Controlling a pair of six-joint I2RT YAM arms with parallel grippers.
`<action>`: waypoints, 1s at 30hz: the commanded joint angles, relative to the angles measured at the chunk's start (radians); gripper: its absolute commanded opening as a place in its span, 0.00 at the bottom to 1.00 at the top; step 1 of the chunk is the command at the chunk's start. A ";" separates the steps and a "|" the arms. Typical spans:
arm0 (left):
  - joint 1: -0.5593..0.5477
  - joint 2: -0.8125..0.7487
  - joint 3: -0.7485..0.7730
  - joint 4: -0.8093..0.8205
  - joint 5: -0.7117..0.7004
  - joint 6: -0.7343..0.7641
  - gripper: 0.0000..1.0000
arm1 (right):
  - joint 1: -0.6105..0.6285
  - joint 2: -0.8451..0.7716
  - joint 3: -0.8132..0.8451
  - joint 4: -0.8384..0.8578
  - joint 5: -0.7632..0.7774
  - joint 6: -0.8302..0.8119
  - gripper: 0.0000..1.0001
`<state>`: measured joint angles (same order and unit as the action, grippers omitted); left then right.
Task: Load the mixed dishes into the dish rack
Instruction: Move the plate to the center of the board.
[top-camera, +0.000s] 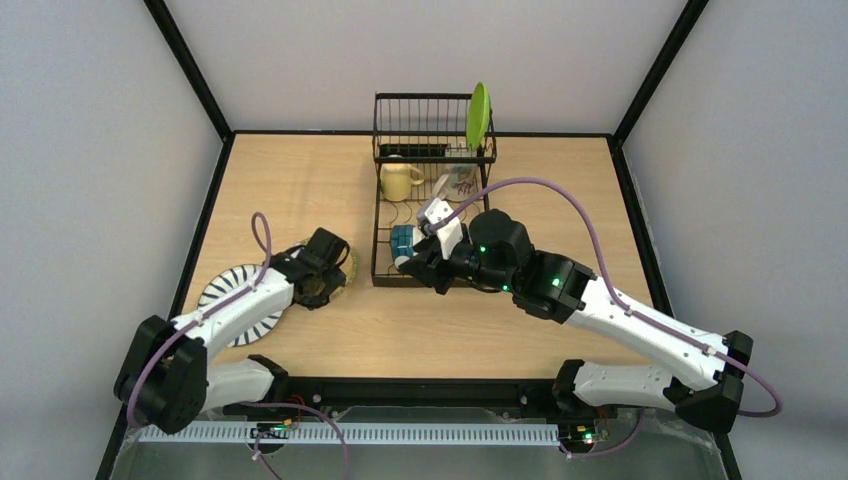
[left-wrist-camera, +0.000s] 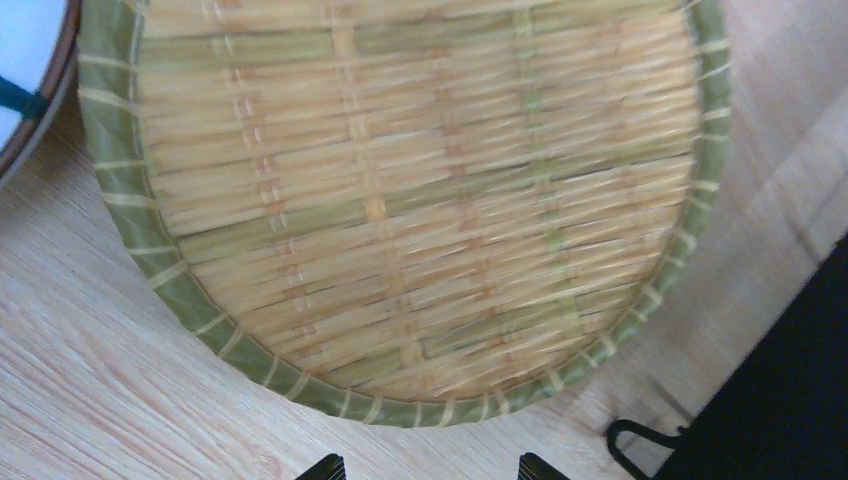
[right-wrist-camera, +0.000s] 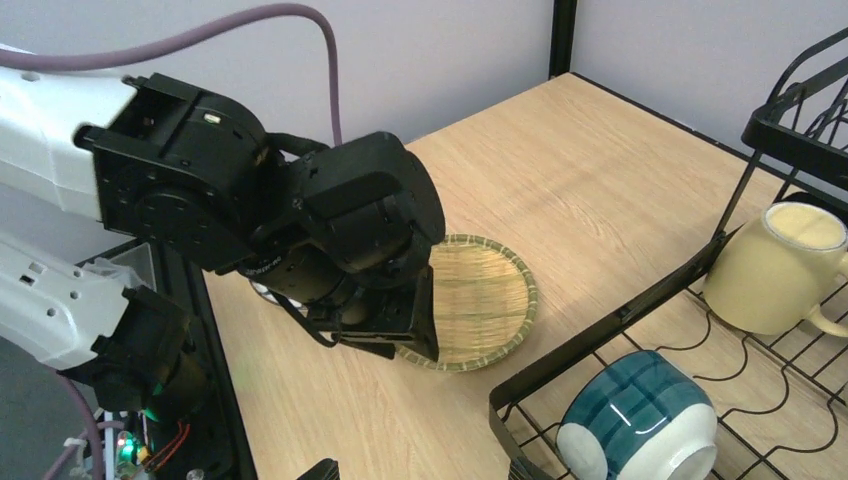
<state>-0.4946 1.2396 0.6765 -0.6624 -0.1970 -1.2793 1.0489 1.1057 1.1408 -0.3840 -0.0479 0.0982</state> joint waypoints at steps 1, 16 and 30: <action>-0.002 -0.062 0.010 -0.022 -0.062 -0.023 0.99 | 0.009 -0.017 -0.016 -0.024 -0.026 0.010 0.96; -0.005 -0.410 -0.017 -0.180 -0.155 -0.078 0.99 | 0.008 0.114 -0.099 0.017 -0.104 -0.016 0.96; -0.005 -0.590 0.026 -0.347 -0.229 -0.019 0.99 | 0.061 0.390 0.082 0.047 -0.166 0.113 0.96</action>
<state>-0.4946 0.6498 0.6735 -0.9298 -0.3691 -1.3293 1.0786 1.4239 1.1664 -0.3702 -0.1684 0.1265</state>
